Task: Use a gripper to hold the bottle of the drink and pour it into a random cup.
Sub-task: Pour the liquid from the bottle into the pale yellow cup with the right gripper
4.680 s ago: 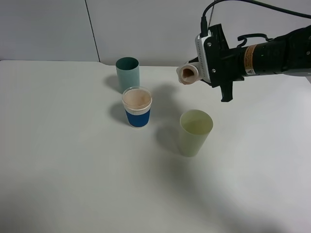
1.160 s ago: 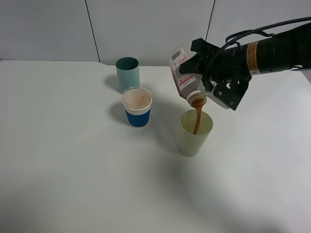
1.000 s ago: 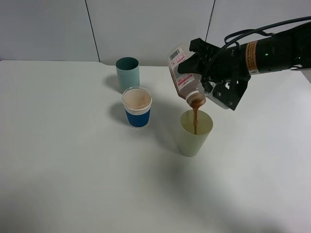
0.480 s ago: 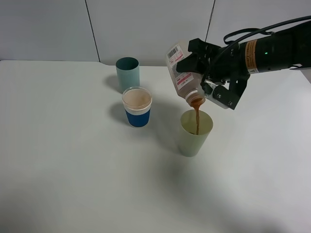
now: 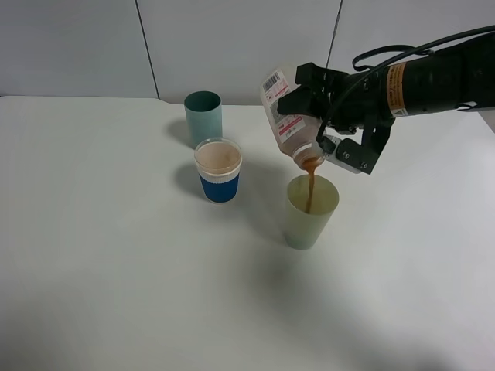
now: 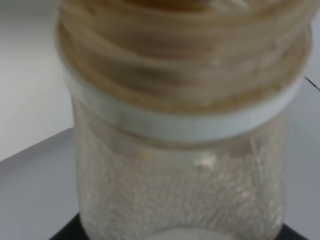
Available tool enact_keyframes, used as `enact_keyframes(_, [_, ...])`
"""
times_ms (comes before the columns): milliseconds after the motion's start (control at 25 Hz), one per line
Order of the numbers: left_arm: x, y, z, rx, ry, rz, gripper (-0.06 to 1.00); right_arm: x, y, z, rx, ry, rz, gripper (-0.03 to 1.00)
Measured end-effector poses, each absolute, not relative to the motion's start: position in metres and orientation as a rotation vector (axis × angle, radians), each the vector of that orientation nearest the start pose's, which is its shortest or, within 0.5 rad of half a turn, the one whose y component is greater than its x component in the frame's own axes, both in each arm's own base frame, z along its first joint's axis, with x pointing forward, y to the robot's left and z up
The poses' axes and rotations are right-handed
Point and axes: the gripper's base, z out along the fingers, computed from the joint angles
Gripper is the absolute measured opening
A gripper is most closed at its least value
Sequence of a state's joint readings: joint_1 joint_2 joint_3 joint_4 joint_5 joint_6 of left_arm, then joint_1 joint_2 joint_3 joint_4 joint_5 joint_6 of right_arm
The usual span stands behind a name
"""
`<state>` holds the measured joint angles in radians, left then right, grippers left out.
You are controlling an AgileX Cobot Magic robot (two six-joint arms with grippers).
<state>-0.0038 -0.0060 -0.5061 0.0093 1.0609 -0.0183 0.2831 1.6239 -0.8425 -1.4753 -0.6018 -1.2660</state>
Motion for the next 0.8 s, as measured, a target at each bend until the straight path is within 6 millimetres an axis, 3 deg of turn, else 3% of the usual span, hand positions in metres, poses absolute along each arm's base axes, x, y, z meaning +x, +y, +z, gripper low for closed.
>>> enact_keyframes(800, [-0.0065,0.0008,0.2789,-0.015,2.032,-0.003,0.93,0.2895,0.1481,0.2182,-2.161,-0.267,-0.828,0.35])
